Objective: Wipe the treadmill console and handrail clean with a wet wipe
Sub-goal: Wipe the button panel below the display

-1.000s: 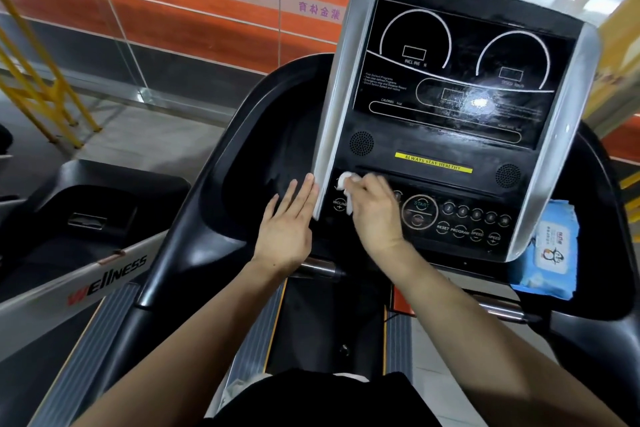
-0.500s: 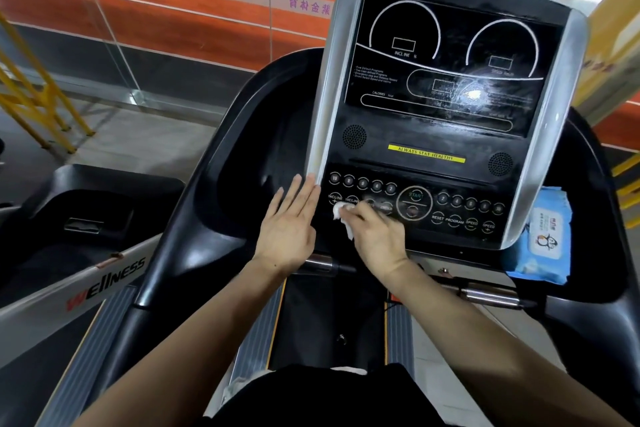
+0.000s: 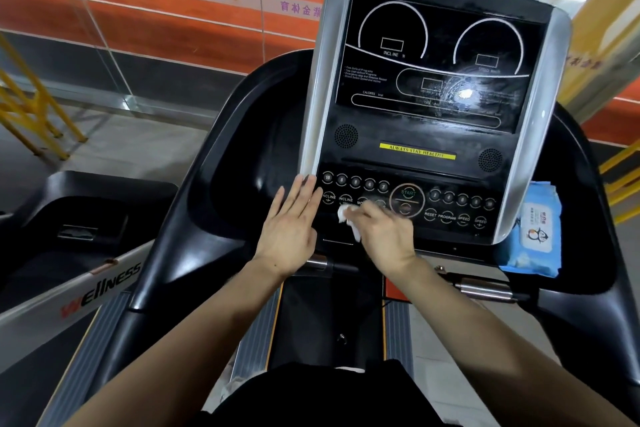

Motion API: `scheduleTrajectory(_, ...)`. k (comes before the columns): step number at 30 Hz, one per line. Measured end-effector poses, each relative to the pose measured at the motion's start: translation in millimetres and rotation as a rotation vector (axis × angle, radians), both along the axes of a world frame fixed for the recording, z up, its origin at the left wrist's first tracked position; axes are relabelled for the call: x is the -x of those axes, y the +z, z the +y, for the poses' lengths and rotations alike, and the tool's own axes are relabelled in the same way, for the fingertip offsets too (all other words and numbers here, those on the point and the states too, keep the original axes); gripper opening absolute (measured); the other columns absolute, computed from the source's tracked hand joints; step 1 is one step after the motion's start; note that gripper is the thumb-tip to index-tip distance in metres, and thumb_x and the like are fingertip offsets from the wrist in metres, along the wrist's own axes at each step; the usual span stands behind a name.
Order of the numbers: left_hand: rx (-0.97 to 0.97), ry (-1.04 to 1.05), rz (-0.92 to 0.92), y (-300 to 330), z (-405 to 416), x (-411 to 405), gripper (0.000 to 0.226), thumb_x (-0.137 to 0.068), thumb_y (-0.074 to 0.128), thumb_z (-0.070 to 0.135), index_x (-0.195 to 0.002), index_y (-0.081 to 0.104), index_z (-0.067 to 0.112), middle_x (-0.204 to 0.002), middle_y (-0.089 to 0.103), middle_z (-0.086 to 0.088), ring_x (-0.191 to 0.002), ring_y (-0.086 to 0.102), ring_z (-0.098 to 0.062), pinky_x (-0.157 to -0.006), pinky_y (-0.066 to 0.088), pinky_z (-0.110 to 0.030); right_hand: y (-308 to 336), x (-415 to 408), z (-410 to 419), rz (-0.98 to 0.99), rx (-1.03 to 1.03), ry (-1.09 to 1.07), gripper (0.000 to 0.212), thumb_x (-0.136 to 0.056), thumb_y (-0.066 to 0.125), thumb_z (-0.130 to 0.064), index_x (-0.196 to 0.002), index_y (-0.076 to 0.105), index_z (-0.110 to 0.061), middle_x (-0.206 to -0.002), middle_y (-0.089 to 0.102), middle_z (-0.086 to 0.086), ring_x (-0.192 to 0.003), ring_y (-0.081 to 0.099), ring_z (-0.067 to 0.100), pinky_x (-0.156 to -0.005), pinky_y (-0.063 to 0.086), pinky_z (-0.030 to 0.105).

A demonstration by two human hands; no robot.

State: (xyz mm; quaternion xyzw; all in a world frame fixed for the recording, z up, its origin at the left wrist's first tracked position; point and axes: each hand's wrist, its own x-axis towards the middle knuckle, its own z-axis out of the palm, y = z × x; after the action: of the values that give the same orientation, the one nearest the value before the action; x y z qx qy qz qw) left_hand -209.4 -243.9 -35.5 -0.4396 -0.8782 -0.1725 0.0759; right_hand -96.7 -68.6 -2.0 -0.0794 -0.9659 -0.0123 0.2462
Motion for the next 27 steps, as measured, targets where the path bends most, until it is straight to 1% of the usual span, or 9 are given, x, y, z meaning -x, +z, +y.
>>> scheduleTrajectory(3,-0.002,-0.009,0.005,0.4,7.3,-6.1,0.076,-0.093,0.049,0.013,-0.164,0.023,0.013,-0.176,0.002,-0.004,-0.162,-0.007,-0.021,-0.131,0.005,-0.049,27.6,30.4,21.6,0.131,0.033,-0.146,0.019,-0.089,0.062,-0.019,-0.096,0.077,-0.028,-0.079,0.063,0.001,-0.062,0.064,0.025,-0.048,0.052,0.031)
scheduleTrajectory(5,0.012,-0.022,0.012,-0.7,10.9,-9.4,0.076,-0.093,0.049,0.015,-0.164,0.025,0.014,-0.176,0.003,-0.005,-0.162,-0.007,-0.023,-0.131,0.005,-0.050,33.0,34.9,25.0,0.157,0.073,-0.197,0.027,-0.092,0.053,-0.023,-0.097,0.079,-0.025,-0.080,0.064,0.003,-0.060,0.065,0.027,-0.049,0.055,0.035)
scheduleTrajectory(8,0.001,-0.037,0.025,-4.8,12.4,-9.5,0.075,-0.092,0.050,0.014,-0.163,0.029,0.015,-0.175,0.005,-0.007,-0.162,-0.006,-0.024,-0.131,0.006,-0.050,14.4,6.8,12.9,0.072,0.073,-0.142,0.033,-0.095,0.045,-0.028,-0.100,0.078,-0.026,-0.081,0.064,0.001,-0.055,0.064,0.025,-0.042,0.052,0.035)
scheduleTrajectory(11,-0.043,-0.034,0.037,-7.2,14.3,-7.7,0.073,-0.090,0.053,0.011,-0.160,0.035,0.015,-0.174,0.011,-0.012,-0.162,-0.001,-0.026,-0.130,0.012,-0.052,1.0,-16.7,9.6,-0.031,0.059,-0.067,0.038,-0.093,0.040,-0.028,-0.102,0.078,-0.026,-0.082,0.063,0.000,-0.058,0.066,0.025,-0.041,0.052,0.035)
scheduleTrajectory(13,-0.075,-0.026,0.035,-7.5,17.4,-8.9,0.071,-0.089,0.055,0.009,-0.158,0.038,0.015,-0.174,0.015,-0.013,-0.162,0.002,-0.028,-0.130,0.013,-0.052,10.1,-6.0,20.0,-0.024,0.043,-0.070,0.034,-0.092,0.044,-0.026,-0.099,0.077,-0.029,-0.081,0.062,0.000,-0.059,0.065,0.025,-0.042,0.051,0.033)
scheduleTrajectory(17,-0.072,-0.039,0.034,-7.5,27.8,-16.2,0.071,-0.088,0.055,0.011,-0.157,0.039,0.014,-0.173,0.017,-0.013,-0.162,0.002,-0.029,-0.130,0.013,-0.052,38.0,23.5,41.6,0.049,0.057,-0.270,0.017,-0.090,0.069,-0.020,-0.101,0.076,-0.031,-0.084,0.060,0.001,-0.060,0.063,0.029,-0.049,0.049,0.031)
scheduleTrajectory(21,-0.085,-0.065,0.023,-9.6,32.4,-19.4,0.072,-0.087,0.055,0.010,-0.157,0.040,0.015,-0.172,0.020,-0.013,-0.162,0.005,-0.027,-0.130,0.014,-0.053,11.9,-6.8,22.7,-0.015,0.121,-0.237,0.017,-0.094,0.068,-0.020,-0.106,0.077,-0.027,-0.086,0.063,0.001,-0.059,0.065,0.028,-0.048,0.056,0.039)
scheduleTrajectory(24,-0.095,-0.064,0.011,-9.3,34.5,-16.9,0.070,-0.088,0.054,0.010,-0.156,0.041,0.015,-0.173,0.019,-0.013,-0.162,0.004,-0.026,-0.129,0.015,-0.053,1.8,-28.7,18.8,-0.065,0.065,-0.176,0.019,-0.087,0.076,-0.016,-0.102,0.080,-0.027,-0.082,0.065,-0.001,-0.054,0.064,0.023,-0.043,0.054,0.033)
scheduleTrajectory(27,-0.101,-0.061,-0.008,-7.3,40.3,-19.2,0.070,-0.088,0.055,0.009,-0.156,0.041,0.014,-0.173,0.016,-0.012,-0.162,0.000,-0.025,-0.130,0.013,-0.052,27.5,-3.1,38.8,-0.070,0.034,-0.274,0.017,-0.089,0.066,-0.021,-0.100,0.075,-0.031,-0.085,0.060,-0.002,-0.060,0.064,0.027,-0.050,0.054,0.033)
